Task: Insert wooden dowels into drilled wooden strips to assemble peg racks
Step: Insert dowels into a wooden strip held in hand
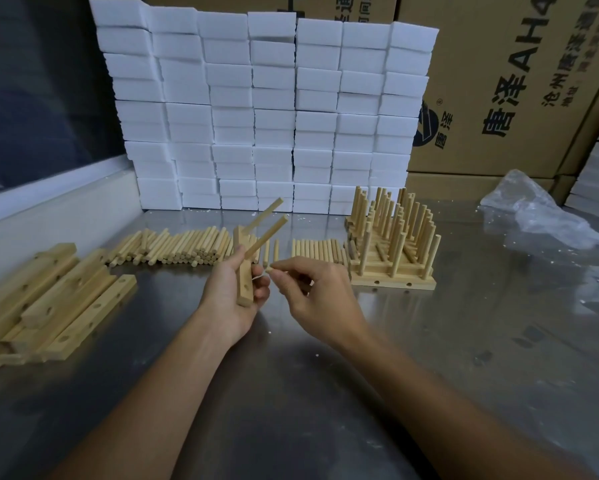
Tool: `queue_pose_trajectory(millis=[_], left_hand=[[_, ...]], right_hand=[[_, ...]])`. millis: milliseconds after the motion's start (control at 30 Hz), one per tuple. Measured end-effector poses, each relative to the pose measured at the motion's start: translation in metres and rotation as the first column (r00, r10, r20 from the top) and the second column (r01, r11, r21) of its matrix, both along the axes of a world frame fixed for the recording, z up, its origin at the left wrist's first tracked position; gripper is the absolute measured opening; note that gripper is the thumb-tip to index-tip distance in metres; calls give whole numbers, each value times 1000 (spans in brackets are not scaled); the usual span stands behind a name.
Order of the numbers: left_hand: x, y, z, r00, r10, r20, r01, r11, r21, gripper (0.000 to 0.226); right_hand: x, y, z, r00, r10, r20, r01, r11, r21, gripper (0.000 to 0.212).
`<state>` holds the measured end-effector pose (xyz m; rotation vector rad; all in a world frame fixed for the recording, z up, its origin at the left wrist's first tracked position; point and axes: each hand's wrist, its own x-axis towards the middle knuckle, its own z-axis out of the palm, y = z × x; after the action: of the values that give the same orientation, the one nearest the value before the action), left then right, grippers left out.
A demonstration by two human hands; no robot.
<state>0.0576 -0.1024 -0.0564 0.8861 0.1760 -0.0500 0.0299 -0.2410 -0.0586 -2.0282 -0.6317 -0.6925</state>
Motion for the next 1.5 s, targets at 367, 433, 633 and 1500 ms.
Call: queue_pose_trajectory(millis=[367, 433, 633, 1500], left_hand=[[-1, 0, -1, 999, -33, -20, 33, 999, -9, 27], [0, 1, -1, 999, -38, -2, 38, 999, 3, 29], [0, 0, 1, 999, -31, 25, 31, 999, 40, 27], [-3, -19, -2, 989, 114, 96, -128, 979, 157, 28]], right_hand=[[-9, 9, 5, 999, -38, -39, 24, 952, -304, 25], [-10, 8, 7, 998, -50, -28, 37, 939, -343, 23], [-13, 8, 14, 992, -62, 106, 106, 871, -480, 11], [-17, 15, 14, 942, -243, 232, 333, 762, -555, 11]])
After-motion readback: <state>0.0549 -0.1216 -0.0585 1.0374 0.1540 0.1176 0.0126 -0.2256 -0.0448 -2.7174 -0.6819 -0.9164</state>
